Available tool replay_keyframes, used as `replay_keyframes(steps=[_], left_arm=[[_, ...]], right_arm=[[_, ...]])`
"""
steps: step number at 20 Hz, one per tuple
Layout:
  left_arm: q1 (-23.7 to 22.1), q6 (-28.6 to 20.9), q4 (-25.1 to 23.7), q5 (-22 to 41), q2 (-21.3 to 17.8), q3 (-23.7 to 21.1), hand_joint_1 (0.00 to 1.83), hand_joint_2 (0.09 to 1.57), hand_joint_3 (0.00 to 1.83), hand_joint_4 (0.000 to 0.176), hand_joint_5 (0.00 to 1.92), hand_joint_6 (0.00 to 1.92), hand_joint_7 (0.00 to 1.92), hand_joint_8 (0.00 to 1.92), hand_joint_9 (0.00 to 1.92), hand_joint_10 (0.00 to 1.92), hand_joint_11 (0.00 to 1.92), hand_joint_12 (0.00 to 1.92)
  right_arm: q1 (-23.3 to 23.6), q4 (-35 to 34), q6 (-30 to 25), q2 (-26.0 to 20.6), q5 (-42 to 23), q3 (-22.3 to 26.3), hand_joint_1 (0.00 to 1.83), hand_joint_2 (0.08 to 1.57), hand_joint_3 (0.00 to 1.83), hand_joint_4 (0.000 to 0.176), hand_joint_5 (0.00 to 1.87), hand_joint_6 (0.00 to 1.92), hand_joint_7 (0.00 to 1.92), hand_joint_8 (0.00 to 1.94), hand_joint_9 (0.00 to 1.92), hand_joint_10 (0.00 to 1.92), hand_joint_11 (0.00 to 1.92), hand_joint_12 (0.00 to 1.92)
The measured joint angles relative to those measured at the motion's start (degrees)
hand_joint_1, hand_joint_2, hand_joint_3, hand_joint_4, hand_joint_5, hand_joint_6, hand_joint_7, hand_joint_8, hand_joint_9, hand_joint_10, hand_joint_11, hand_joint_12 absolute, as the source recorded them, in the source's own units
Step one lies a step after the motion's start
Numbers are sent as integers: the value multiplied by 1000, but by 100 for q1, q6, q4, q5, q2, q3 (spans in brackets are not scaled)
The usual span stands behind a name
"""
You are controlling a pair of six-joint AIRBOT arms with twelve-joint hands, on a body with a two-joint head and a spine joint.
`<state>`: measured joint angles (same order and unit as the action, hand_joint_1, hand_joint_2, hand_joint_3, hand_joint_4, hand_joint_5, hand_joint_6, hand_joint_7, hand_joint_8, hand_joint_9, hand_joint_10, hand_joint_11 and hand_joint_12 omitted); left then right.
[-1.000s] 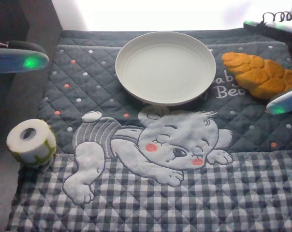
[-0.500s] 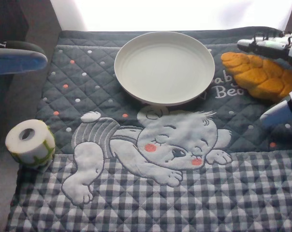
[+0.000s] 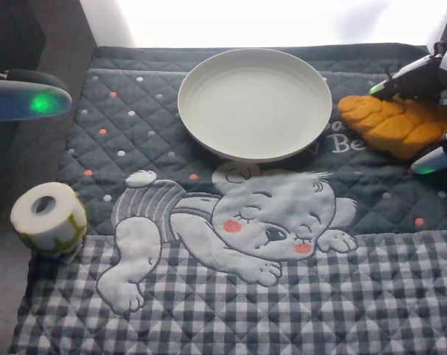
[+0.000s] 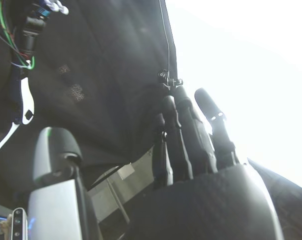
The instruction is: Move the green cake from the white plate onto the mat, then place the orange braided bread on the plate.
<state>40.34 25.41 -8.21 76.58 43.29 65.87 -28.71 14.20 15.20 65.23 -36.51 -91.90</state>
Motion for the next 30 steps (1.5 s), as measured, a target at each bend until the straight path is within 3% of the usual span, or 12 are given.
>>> replay_keyframes(steps=[1, 2, 4, 13, 15, 16, 17, 18, 21, 25, 29, 30], left_arm=[[0, 0, 0, 9, 0, 0, 777, 905, 2, 26, 379, 8, 559, 11, 614, 17, 114, 1259], [2, 0, -2, 13, -7, 0, 766, 902, 0, 30, 382, 5, 563, 7, 613, 13, 97, 1276], [2, 0, 4, 42, -11, 0, 761, 904, 1, 27, 398, 8, 569, 7, 594, 4, 43, 1260], [37, 0, 13, 39, -13, 0, 809, 900, 0, 49, 405, 3, 565, 2, 589, 11, 83, 1232], [55, 0, 22, 55, -13, 0, 820, 905, 0, 37, 395, 0, 550, 0, 615, 15, 138, 1266], [74, 0, 20, 50, -13, 0, 790, 902, 0, 41, 383, 0, 551, 1, 619, 16, 153, 1282], [92, 2, 13, 39, -17, 0, 769, 882, 0, 49, 375, 0, 551, 1, 621, 14, 128, 1313], [98, 0, 15, 46, -17, 0, 768, 888, 0, 44, 368, 0, 546, 0, 606, 6, 79, 1331], [116, 0, 46, 61, -17, 0, 759, 879, 0, 54, 393, 9, 563, 6, 584, 2, 24, 1305], [114, 4, 57, 76, 17, 20, 740, 920, 6, 62, 385, 0, 524, 0, 546, 0, 0, 1262], [9, 2, -39, 37, 146, 146, 746, 933, 3, 62, 376, 0, 534, 0, 570, 7, 25, 1376], [-90, -11, -83, 26, 177, 160, 727, 940, 4, 50, 350, 0, 509, 0, 562, 3, 55, 1360]], right_arm=[[0, -2, -7, 0, -17, 0, 1395, 1058, 0, 0, 992, 877, 1107, 657, 1111, 962, 890, 817], [0, 0, -17, 0, -35, 0, 1478, 1054, 2, 0, 1002, 857, 1132, 538, 1160, 798, 808, 1364], [-4, 22, -133, -4, -129, 0, 1395, 1061, 3, 0, 984, 923, 1109, 589, 1101, 995, 882, 878], [-44, 210, -501, -540, -1473, 551, 1407, 1020, 1, 0, 1038, 784, 1353, 136, 1183, 915, 991, 1062], [-37, 208, -490, -601, -1714, 647, 1400, 1056, 2, 0, 1036, 592, 1132, 666, 1091, 1108, 994, 1142], [46, 243, -422, -621, -1775, 726, 1324, 1032, 1, 0, 1122, 511, 1226, 726, 1203, 782, 1045, 1105], [179, 328, -315, -627, -1792, 793, 1397, 1014, 0, 0, 1176, 309, 1255, 538, 1230, 903, 1067, 1041], [339, 450, -243, -627, -1810, 846, 1332, 998, 4, 0, 1183, 437, 1368, 441, 1311, 621, 1123, 1013], [691, 557, -109, -614, -1799, 885, 1399, 1054, 1, 0, 926, 848, 1197, 457, 1162, 978, 1082, 907], [1130, 662, 369, -442, -1300, 876, 1409, 1032, 0, 0, 1071, 525, 1177, 630, 1202, 967, 1048, 1071], [1209, 675, 415, -68, -988, 579, 1163, 1136, 4, 0, 936, 1020, 1033, 1818, 1278, 1873, 1331, 1901], [1211, 664, 415, 37, -935, 479, 1248, 1130, 0, 0, 970, 767, 1004, 1354, 1126, 1424, 1099, 1669]])
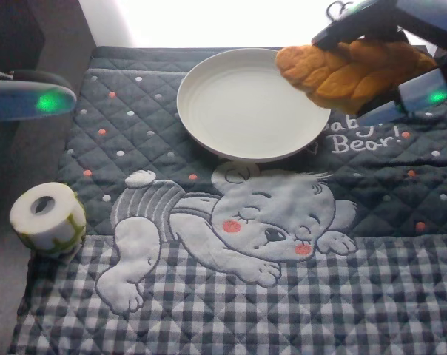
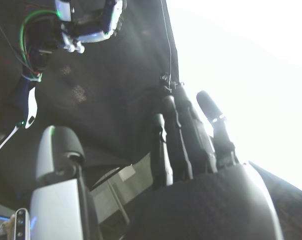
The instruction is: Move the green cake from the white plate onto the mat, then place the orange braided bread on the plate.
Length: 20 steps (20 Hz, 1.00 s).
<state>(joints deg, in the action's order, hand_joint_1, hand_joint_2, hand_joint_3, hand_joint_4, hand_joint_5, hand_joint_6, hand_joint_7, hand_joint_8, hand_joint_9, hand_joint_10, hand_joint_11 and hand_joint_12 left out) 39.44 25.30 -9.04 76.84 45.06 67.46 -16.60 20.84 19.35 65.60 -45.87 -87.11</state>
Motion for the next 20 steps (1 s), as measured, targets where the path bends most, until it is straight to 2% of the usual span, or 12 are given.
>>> replay_keyframes(steps=[2, 3, 5, 6, 7, 9, 11, 12, 14, 17, 18, 20], left_arm=[[-177, -48, -175, -35, 81, 52, 655, 951, 8, 51, 321, 0, 477, 0, 533, 0, 14, 1338], [-232, -90, -243, -72, 116, 59, 648, 912, 0, 69, 356, 5, 507, 6, 553, 8, 48, 1327], [-363, -160, -505, -201, 223, 109, 665, 899, 0, 49, 335, 0, 547, 11, 599, 25, 137, 1310], [-459, -192, -590, -278, 293, 111, 675, 885, 0, 38, 303, 0, 562, 7, 622, 30, 171, 1278], [-476, -192, -599, -284, 295, 111, 675, 885, 0, 38, 303, 0, 562, 7, 622, 30, 171, 1278], [-498, -219, -645, -295, 304, 111, 717, 871, 0, 62, 325, 14, 539, 4, 602, 19, 101, 1326], [-498, -229, -651, -282, 310, 179, 736, 890, 1, 61, 312, 5, 513, 0, 573, 6, 62, 1315], [-503, -236, -621, -262, 350, 212, 714, 906, 8, 56, 299, 1, 505, 0, 567, 3, 69, 1316], [-621, -262, -691, -291, 483, 273, 726, 902, 3, 51, 318, 7, 529, 9, 590, 12, 74, 1321], [-719, -332, -822, -232, 549, 282, 730, 904, 4, 49, 295, 0, 517, 1, 588, 10, 54, 1340], [-719, -420, -861, -232, 551, 289, 721, 896, 0, 49, 291, 0, 519, 1, 590, 11, 56, 1340], [-721, -452, -898, -219, 551, 289, 728, 861, 0, 53, 308, 2, 550, 7, 631, 23, 150, 1250]], right_arm=[[39, -66, 4, 162, 81, -179, 1254, 1158, 0, 0, 890, 835, 940, 1325, 996, 1309, 967, 1618], [68, -122, 2, 234, 107, -251, 1240, 1192, 1, 0, 844, 873, 861, 1453, 985, 1517, 995, 1760], [173, -160, 4, 428, 229, -411, 1214, 1242, 1, 0, 764, 1002, 761, 1599, 814, 1552, 862, 1830], [308, -131, 4, 546, 334, -472, 1220, 1228, 0, 0, 787, 966, 788, 1556, 839, 1326, 814, 1685], [321, -136, 4, 564, 341, -481, 1220, 1228, 0, 0, 787, 966, 788, 1556, 839, 1326, 814, 1685], [459, -199, 0, 809, 402, -662, 1230, 1212, 1, 0, 826, 924, 805, 1526, 828, 1186, 759, 1589], [479, -352, 4, 1126, 516, -916, 1206, 1252, 0, 0, 746, 1039, 749, 1621, 757, 1466, 702, 1765], [492, -319, 7, 1252, 671, -984, 1184, 1273, 5, 0, 678, 1346, 699, 1540, 778, 1794, 826, 1890], [494, -341, 0, 1364, 820, -1003, 1176, 1309, 1, 0, 666, 1158, 627, 1810, 795, 1916, 890, 1920], [531, -695, -2, 1626, 839, -1180, 1192, 1287, 0, 0, 688, 1137, 688, 1728, 701, 1666, 697, 1804], [535, -708, -2, 1735, 852, -1246, 1298, 1257, 0, 0, 727, 1377, 684, 1428, 654, 1530, 409, 1522], [533, -586, -13, 1788, 881, -1215, 1335, 1228, 2, 0, 723, 1402, 762, 1291, 688, 1462, 304, 1393]])
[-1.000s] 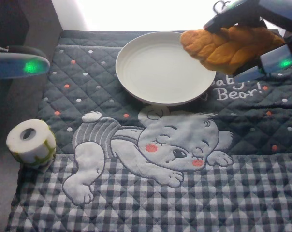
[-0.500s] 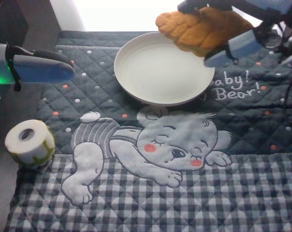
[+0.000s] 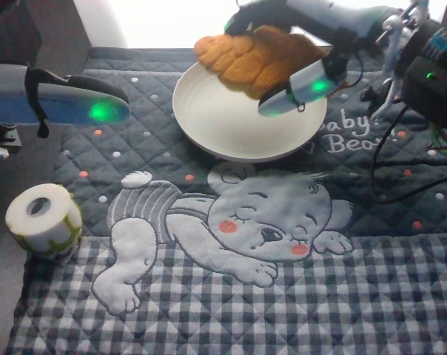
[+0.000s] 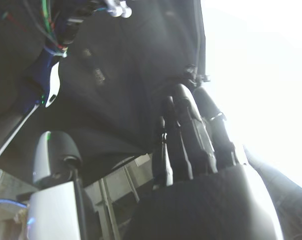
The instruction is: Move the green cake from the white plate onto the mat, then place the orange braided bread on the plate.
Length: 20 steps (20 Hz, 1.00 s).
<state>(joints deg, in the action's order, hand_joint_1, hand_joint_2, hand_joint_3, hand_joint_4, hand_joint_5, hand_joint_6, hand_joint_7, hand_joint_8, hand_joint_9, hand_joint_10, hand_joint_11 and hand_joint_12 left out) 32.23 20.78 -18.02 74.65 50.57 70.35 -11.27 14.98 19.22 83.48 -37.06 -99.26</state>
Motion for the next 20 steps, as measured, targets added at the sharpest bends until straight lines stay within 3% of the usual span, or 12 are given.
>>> replay_keyframes(steps=[2, 3, 4, 6, 7, 8, 11, 12, 14, 17, 18, 20], left_arm=[[-2, -2, 15, 7, 0, 11, 708, 894, 5, 46, 299, 1, 525, 0, 609, 10, 105, 1291], [-2, -2, 2, 4, 0, 35, 677, 907, 9, 44, 294, 0, 516, 0, 604, 8, 104, 1306], [-2, -2, 44, -2, 0, 33, 662, 900, 5, 56, 307, 5, 520, 3, 605, 8, 100, 1308], [-2, -26, 46, 2, 0, 33, 680, 894, 2, 56, 316, 8, 508, 1, 591, 2, 94, 1303], [-2, -48, 31, 2, 0, 33, 674, 902, 5, 53, 306, 3, 509, 2, 585, 0, 82, 1295], [-2, -68, 22, 2, 4, 33, 683, 889, 0, 65, 304, 1, 525, 7, 603, 8, 92, 1289], [22, -81, 57, -9, 4, 33, 681, 864, 0, 64, 284, 0, 532, 8, 624, 17, 134, 1309], [42, -92, 94, -11, 4, 26, 692, 871, 0, 21, 262, 0, 528, 4, 632, 19, 137, 1347], [149, -105, 219, -9, -26, -42, 608, 884, 2, 18, 219, 0, 515, 0, 621, 14, 143, 1391], [350, -109, 330, 17, -136, -122, 547, 967, 11, 0, 192, 1, 492, 0, 597, 3, 140, 1352], [420, -107, 402, 20, -184, -149, 570, 944, 0, 7, 245, 8, 523, 6, 627, 12, 200, 1270], [595, -101, 592, 52, -326, -223, 630, 924, 0, 19, 290, 19, 532, 7, 641, 17, 216, 1253]], right_arm=[[0, 48, -17, 22, -2, 24, 1318, 1283, 1, 0, 556, 1411, 678, 1496, 654, 1615, 384, 1524], [2, 70, -57, 22, -4, 28, 1165, 1306, 0, 0, 524, 1515, 727, 1494, 533, 1130, 312, 1422], [2, 118, -94, 15, -4, 46, 1004, 1163, 0, 0, 344, 623, 466, 669, 469, 660, 256, 1248], [0, 273, -101, -7, 7, 136, 899, 1019, 0, 122, 148, 37, 265, 50, 351, 133, 88, 1071], [0, 328, -114, -7, -24, 153, 782, 988, 0, 96, 80, 7, 212, 9, 274, 45, 23, 977], [2, 396, -111, -46, -55, 219, 654, 988, 0, 136, 2, 0, 72, 0, 172, 2, 0, 850], [2, 529, -116, -197, -195, 409, 611, 942, 0, 174, 0, 0, 33, 0, 133, 9, 0, 704], [2, 584, -116, -282, -302, 505, 747, 881, 0, 166, 0, 0, 35, 1, 110, 2, 0, 652], [2, 774, -114, -481, -457, 693, 775, 806, 0, 37, 0, 0, 40, 3, 49, 3, 0, 519], [2, 986, -118, -844, -595, 981, 837, 767, 0, 45, 117, 16, 117, 14, 90, 11, 0, 540], [2, 1027, -118, -981, -656, 1049, 738, 719, 0, 28, 210, 34, 162, 17, 115, 12, 0, 450], [2, 990, -111, -1285, -774, 1209, 558, 710, 0, 75, 182, 6, 148, 5, 93, 3, 0, 301]])
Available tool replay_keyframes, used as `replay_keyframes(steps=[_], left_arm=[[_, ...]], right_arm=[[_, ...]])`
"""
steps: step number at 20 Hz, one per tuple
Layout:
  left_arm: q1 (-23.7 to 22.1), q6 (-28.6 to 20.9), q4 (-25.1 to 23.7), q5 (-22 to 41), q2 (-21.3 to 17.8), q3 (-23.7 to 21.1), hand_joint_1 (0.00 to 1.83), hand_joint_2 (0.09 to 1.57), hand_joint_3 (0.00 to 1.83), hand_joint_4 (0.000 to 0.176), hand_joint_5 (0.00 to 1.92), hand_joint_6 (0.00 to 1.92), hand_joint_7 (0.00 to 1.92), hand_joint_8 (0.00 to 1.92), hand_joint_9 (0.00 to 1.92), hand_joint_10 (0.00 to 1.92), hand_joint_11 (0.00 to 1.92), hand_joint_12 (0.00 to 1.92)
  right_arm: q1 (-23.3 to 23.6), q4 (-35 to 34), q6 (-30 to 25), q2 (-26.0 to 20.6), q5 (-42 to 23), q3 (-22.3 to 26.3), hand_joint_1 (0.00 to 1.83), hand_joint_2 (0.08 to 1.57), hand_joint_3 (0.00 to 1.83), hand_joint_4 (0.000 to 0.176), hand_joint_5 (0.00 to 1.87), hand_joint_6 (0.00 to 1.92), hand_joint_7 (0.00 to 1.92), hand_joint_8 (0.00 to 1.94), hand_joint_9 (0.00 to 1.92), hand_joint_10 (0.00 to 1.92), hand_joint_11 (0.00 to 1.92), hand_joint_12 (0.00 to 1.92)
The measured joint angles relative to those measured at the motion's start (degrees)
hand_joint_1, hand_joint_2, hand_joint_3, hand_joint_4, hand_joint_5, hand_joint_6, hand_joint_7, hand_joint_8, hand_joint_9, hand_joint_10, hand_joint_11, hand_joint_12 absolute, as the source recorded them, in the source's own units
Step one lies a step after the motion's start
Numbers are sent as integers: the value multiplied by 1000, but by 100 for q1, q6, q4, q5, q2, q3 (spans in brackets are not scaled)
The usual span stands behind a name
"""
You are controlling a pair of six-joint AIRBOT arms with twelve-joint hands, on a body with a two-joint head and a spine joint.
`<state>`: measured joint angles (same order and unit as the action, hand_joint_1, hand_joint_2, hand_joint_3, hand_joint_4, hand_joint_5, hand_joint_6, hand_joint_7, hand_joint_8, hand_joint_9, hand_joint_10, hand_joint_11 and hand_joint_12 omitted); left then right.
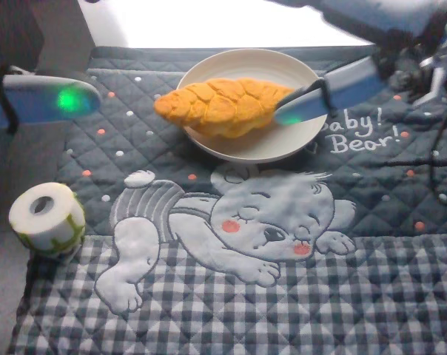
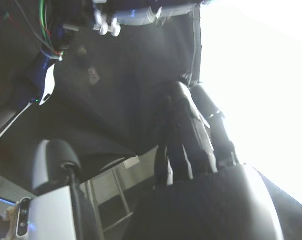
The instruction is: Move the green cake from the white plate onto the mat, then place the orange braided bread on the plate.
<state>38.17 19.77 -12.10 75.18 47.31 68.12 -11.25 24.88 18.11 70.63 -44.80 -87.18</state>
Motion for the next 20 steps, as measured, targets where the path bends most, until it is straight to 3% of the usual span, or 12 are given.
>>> replay_keyframes(steps=[1, 2, 4, 7, 8, 9, 10, 12, 16, 17, 19, 20], left_arm=[[101, 0, 116, 48, -96, -63, 615, 922, 0, 25, 295, 9, 536, 4, 640, 14, 192, 1272], [199, 31, 184, 96, -195, -131, 573, 936, 3, 19, 308, 10, 541, 5, 640, 13, 180, 1279], [341, 162, 315, 251, -330, -225, 634, 888, 0, 31, 305, 5, 542, 1, 625, 4, 119, 1300], [479, 164, 474, 278, -348, -225, 696, 891, 0, 23, 355, 9, 567, 5, 644, 11, 118, 1333], [529, 170, 487, 256, -385, -240, 687, 937, 15, 38, 379, 14, 562, 2, 635, 6, 111, 1335], [597, 170, 570, 273, -409, -256, 662, 949, 8, 39, 461, 17, 556, 2, 614, 0, 119, 1306], [656, 166, 654, 319, -409, -273, 662, 949, 8, 39, 461, 17, 556, 2, 614, 0, 119, 1306], [984, 166, 861, 481, -407, -297, 561, 1024, 17, 0, 480, 0, 553, 0, 643, 11, 201, 1229], [1685, 146, 1458, 920, -402, -321, 671, 899, 0, 0, 479, 8, 618, 6, 708, 22, 192, 1271], [1799, 146, 1596, 1023, -402, -321, 671, 899, 0, 0, 479, 8, 618, 6, 708, 22, 192, 1271], [1963, 151, 1821, 1213, -402, -319, 646, 881, 0, 0, 465, 1, 584, 0, 684, 9, 180, 1230], [1976, 153, 1906, 1279, -402, -319, 614, 876, 0, 0, 428, 0, 551, 0, 656, 1, 159, 1215]], right_arm=[[0, -20, 24, -140, -42, 125, 535, 714, 0, 83, 135, 0, 105, 0, 73, 0, 0, 273], [0, -7, 111, -258, -81, 251, 521, 723, 2, 133, 35, 2, 20, 0, 14, 0, 0, 182], [0, 42, 118, -446, -219, 424, 719, 723, 0, 172, 212, 20, 243, 14, 210, 8, 0, 706], [-2, 24, 127, -802, -232, 616, 774, 682, 0, 145, 280, 1, 213, 0, 206, 0, 44, 664], [-2, 24, 125, -977, -254, 739, 637, 721, 0, 65, 271, 5, 151, 1, 149, 0, 82, 549], [-4, -50, 127, -1185, -332, 879, 642, 734, 0, 117, 182, 0, 91, 0, 94, 2, 65, 514], [-4, -74, 127, -1226, -431, 876, 642, 734, 0, 117, 182, 0, 91, 0, 94, 2, 65, 514], [-4, -289, 151, -1307, -758, 938, 753, 766, 3, 175, 216, 6, 188, 9, 157, 6, 60, 468], [-221, -433, 243, -1351, -1025, 1040, 732, 803, 0, 176, 423, 17, 284, 14, 220, 14, 111, 431], [-468, -702, 391, -1397, -1246, 1099, 732, 803, 0, 176, 423, 17, 284, 14, 220, 14, 111, 431], [-1473, -1569, 815, -1716, -1930, 1364, 812, 793, 0, 139, 553, 8, 347, 4, 270, 5, 100, 453], [-1869, -2100, 1014, -1858, -2162, 1473, 767, 800, 3, 151, 555, 2, 350, 1, 277, 4, 84, 449]])
